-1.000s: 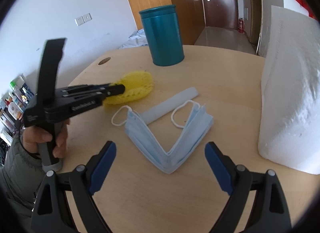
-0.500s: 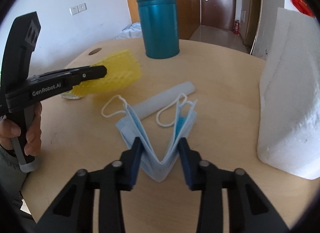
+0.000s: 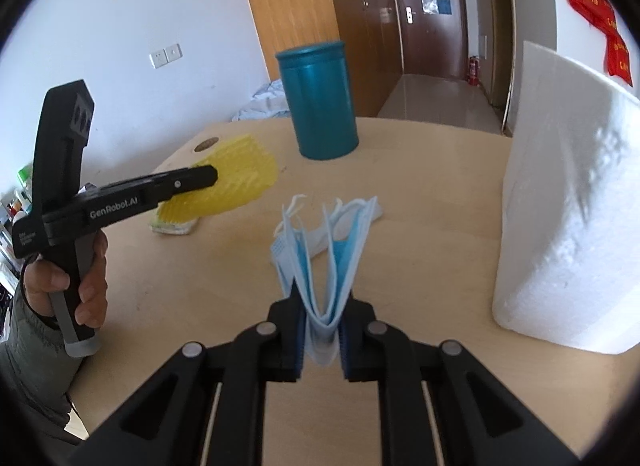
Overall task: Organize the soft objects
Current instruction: 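Carry the yellow net and blue masks over the white foam box with both tools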
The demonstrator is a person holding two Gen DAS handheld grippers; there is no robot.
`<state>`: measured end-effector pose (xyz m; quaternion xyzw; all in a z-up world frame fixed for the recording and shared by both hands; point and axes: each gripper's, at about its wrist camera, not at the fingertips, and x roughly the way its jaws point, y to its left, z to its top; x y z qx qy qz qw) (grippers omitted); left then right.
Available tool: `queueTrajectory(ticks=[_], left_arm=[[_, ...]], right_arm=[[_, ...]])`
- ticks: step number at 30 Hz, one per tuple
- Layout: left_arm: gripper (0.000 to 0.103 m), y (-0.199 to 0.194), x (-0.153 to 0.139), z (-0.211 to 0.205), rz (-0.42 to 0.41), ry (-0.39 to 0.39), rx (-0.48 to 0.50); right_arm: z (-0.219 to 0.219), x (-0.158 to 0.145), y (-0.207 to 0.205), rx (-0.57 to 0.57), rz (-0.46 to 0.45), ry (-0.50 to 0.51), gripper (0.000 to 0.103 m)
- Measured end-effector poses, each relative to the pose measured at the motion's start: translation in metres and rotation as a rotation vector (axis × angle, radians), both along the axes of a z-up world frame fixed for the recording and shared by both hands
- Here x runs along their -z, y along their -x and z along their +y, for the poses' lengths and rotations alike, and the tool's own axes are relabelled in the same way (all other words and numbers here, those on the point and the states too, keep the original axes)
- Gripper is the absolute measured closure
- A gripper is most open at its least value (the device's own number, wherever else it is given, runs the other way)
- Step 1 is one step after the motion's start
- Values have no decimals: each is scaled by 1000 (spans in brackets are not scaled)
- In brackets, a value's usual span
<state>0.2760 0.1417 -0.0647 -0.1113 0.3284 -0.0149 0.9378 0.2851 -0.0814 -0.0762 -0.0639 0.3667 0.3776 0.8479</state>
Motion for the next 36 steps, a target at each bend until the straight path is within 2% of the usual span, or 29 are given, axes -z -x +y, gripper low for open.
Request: queueTrajectory(ticks=[11,18,36], left_arm=[[87,32,-22,-17,-43,-39,-30],[87,61,-24,-29,-15,-17,-38],[87,129,-50,-112,-70,-48,57]], right_arm=[[-10,-4,13,28,2,19,86],[-33,-9,37,55,0,9,86],[-109,-24,88,178,-30,-69,86]])
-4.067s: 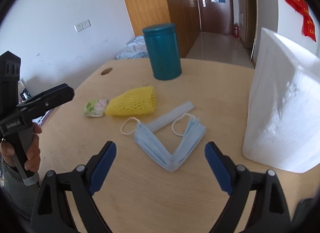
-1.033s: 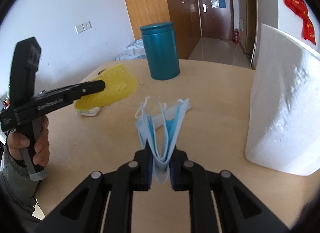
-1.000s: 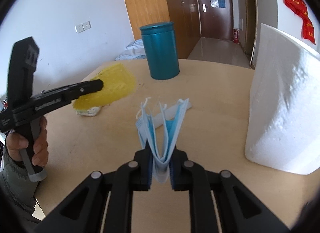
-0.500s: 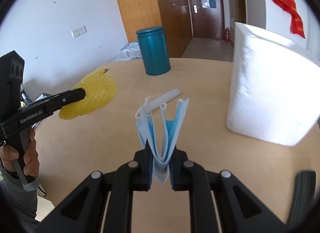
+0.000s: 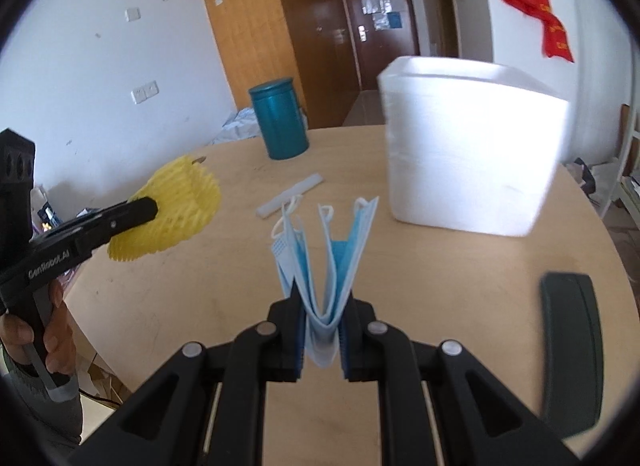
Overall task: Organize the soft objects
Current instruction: 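Carry the yellow net and blue masks over the white foam box with both tools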
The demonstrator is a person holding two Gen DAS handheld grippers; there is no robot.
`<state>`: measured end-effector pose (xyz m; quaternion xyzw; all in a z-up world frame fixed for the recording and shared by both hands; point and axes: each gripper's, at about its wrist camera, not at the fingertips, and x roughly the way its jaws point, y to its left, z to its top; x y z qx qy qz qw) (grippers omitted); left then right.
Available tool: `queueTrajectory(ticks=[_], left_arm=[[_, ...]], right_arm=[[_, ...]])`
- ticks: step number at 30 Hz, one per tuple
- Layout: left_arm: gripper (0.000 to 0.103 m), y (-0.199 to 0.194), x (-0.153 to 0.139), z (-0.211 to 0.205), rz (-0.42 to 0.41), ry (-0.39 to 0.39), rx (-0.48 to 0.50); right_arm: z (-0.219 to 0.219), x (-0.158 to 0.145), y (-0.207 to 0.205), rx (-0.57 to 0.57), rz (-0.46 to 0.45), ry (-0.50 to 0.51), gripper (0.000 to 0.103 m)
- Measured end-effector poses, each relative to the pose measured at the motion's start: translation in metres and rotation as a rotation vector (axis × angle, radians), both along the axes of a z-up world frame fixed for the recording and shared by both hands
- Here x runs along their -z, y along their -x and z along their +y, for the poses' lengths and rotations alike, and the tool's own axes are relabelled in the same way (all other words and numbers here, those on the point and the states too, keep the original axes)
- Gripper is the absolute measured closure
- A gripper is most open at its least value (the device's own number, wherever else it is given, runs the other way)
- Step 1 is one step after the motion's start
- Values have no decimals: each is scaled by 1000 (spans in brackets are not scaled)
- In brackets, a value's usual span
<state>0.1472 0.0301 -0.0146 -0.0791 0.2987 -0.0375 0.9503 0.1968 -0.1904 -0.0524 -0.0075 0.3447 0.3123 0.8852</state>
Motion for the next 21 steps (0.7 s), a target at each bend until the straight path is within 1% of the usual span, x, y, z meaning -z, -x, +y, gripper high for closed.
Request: queueTrajectory(ticks=[9,14,21], left_arm=[[87,31,-15,-47,-48,-14,88],[87,47,-20,-68,-67,-23,114],[87,66,-30,-92,-100,-40,145]], right_arm=[[-30,-13,36,66,-50,-21,86],[-49,-21,55,106,-85,-29,86],[-61,-34,76,122,-131,-51,86]])
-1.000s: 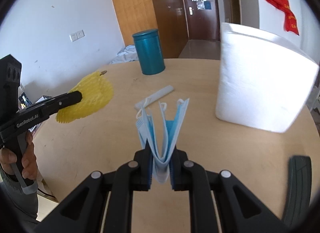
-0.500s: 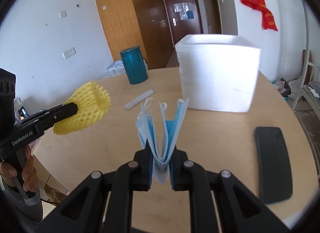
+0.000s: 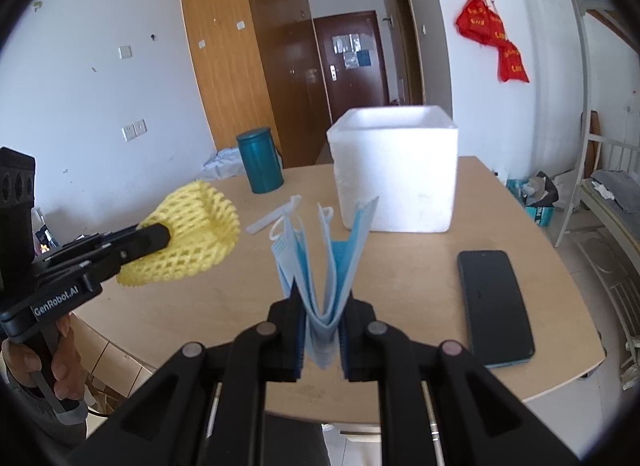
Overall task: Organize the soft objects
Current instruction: 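Carry the yellow net and blue masks over the white foam box with both tools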
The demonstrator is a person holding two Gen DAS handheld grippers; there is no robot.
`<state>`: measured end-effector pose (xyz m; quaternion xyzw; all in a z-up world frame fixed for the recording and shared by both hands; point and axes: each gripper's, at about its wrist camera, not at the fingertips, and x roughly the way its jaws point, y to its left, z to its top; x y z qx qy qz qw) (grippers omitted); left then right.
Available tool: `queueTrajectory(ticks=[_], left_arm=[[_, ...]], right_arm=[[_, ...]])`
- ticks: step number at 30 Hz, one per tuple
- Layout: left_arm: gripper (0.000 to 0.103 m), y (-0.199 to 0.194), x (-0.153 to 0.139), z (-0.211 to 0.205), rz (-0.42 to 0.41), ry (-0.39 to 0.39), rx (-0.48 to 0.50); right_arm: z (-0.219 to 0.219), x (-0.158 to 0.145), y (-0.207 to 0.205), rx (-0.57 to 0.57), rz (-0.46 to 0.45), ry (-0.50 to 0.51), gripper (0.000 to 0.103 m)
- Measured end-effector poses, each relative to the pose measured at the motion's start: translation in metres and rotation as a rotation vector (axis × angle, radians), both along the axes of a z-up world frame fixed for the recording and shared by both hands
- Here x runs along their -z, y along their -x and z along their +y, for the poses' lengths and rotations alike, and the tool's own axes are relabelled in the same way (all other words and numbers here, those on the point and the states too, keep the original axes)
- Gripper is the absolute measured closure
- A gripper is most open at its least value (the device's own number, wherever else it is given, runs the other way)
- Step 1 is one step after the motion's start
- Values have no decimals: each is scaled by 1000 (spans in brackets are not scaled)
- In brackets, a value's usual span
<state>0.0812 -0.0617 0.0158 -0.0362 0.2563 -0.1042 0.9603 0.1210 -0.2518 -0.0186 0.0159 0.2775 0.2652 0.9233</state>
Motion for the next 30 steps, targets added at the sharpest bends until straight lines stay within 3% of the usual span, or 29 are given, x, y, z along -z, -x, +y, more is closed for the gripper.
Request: queueTrajectory(ticks=[12,30], left_arm=[[87,16,-15,-20,-49,-16,22],[87,-37,-28,-25,-52,24,46]], right_arm=[[-12,-8,12,20,-51,-9,86],[-15,-20,-39,49,-35,-1,86]])
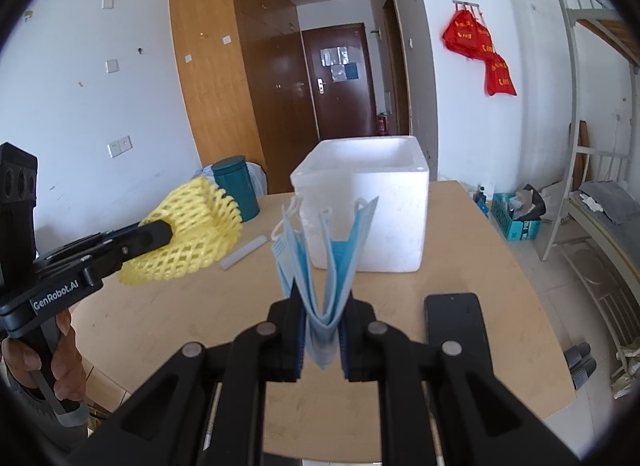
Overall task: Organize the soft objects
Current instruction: 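Carry the yellow net and blue masks over the white foam box with both tools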
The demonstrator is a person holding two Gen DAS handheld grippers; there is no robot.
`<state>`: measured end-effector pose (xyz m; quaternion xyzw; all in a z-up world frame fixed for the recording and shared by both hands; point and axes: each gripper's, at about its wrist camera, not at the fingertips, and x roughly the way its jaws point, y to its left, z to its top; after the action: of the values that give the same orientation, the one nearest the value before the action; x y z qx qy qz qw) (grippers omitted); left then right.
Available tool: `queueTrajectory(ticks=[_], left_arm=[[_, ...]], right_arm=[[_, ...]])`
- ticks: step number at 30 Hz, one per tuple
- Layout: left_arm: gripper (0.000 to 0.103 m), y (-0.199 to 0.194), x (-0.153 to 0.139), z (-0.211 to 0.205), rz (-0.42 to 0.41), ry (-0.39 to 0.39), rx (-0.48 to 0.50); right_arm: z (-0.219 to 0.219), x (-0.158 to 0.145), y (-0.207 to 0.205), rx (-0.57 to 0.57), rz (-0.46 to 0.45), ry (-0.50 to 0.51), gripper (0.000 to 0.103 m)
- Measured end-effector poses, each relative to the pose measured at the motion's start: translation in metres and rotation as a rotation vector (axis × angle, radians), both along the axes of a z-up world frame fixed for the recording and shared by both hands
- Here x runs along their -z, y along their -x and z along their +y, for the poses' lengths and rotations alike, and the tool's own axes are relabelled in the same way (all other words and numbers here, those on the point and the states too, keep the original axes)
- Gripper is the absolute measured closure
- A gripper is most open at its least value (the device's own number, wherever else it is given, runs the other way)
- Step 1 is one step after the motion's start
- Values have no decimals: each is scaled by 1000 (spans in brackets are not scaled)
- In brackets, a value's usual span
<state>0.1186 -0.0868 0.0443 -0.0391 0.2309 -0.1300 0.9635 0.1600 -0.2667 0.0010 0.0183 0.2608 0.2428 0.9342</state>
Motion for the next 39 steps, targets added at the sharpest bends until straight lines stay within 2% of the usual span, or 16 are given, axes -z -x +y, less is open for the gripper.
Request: queueTrajectory(ticks=[21,39], left_arm=[[87,-85,-22,4,15,0,51],[87,-145,-37,1,20,9,58]], right_arm=[[8,-25,-59,23,7,-4,86],[21,-45,-108,41,-6,42,86]])
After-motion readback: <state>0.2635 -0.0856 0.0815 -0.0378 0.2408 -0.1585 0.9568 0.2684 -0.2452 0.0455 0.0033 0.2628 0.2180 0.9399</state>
